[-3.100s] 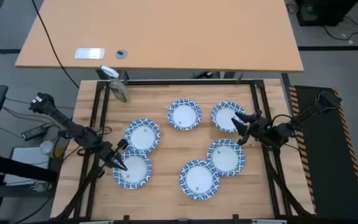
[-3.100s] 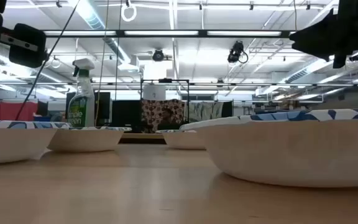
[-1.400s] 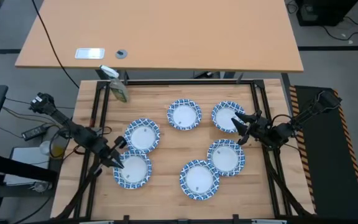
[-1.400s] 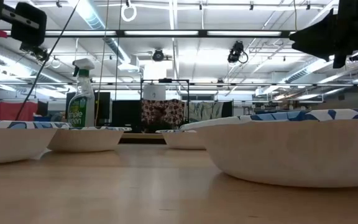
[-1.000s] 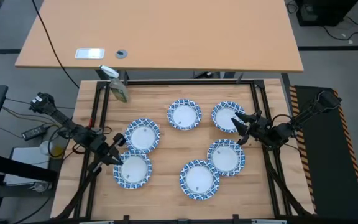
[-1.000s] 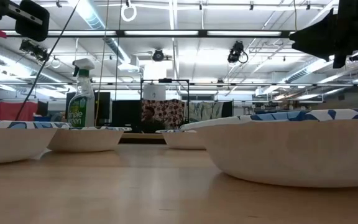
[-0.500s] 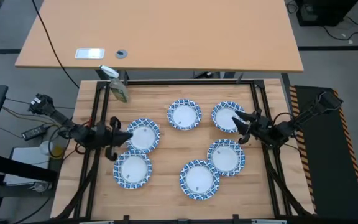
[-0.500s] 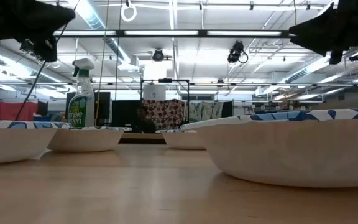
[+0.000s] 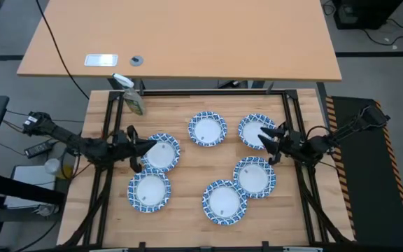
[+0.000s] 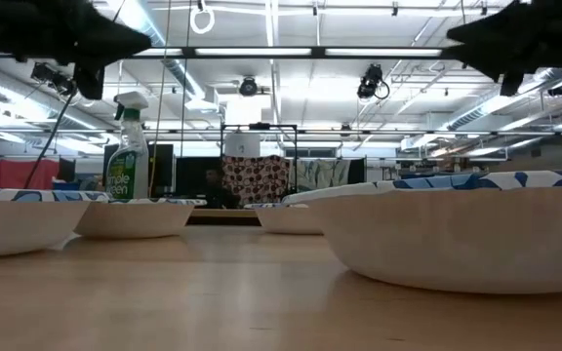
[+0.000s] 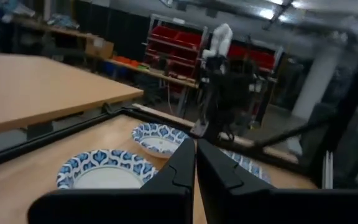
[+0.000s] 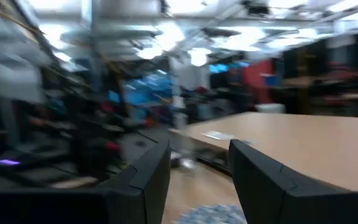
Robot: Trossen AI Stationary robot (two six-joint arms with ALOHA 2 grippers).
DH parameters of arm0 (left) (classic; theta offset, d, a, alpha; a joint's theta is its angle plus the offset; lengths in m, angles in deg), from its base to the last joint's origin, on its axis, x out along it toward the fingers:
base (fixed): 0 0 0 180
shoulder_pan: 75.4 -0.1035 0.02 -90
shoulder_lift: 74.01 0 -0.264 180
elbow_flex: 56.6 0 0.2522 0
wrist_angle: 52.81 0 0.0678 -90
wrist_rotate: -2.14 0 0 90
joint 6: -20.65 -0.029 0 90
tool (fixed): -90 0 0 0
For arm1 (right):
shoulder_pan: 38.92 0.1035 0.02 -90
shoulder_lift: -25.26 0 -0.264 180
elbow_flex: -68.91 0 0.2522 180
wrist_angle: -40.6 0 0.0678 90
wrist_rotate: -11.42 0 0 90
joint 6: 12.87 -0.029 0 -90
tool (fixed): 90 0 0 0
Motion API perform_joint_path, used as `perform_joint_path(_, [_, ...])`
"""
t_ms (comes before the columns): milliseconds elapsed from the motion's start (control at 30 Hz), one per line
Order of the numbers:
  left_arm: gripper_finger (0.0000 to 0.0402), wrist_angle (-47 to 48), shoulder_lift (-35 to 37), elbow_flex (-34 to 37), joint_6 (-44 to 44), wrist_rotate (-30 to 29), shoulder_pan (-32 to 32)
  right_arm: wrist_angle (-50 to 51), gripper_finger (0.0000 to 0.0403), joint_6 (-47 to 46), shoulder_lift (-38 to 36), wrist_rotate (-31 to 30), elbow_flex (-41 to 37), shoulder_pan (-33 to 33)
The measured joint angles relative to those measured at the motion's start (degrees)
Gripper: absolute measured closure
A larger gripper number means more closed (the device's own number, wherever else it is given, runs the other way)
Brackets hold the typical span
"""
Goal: Nest bowls inside each other
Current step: Stack the white bowl on top of the other white bowl
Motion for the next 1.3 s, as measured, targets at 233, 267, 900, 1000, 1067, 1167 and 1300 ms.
perform_joint_path(233, [0.0381,22.58,-5.15,-12.47,16.06,7.07,-7.89,24.12,0.0244,-5.04,0.05,-4.15,9.30,-7.50])
perform_joint_path(267, [0.0381,26.28,-6.01,-14.53,18.36,8.90,-9.40,29.82,0.0245,-7.47,0.09,-2.65,10.87,-9.21])
perform_joint_path(900, [0.0235,35.64,-34.43,-26.92,15.27,33.80,-37.09,54.77,0.0170,-21.75,15.53,36.21,22.00,-39.88])
perform_joint_path(1000, [0.0220,35.75,-39.48,-29.86,14.56,35.90,-40.02,51.39,0.0148,-21.17,20.22,36.33,22.00,-40.21])
perform_joint_path(1067, [0.0214,36.13,-42.75,-32.42,13.34,36.74,-41.66,50.54,0.0137,-19.82,22.29,36.33,21.98,-40.81])
perform_joint_path(1167, [0.0207,37.07,-47.22,-36.23,11.54,38.47,-43.99,49.30,0.0128,-18.06,24.11,37.30,21.98,-43.66])
perform_joint_path(1300, [0.0198,37.01,-52.50,-40.88,7.37,42.34,-46.35,45.94,0.0131,-17.38,27.89,46.05,22.04,-51.12])
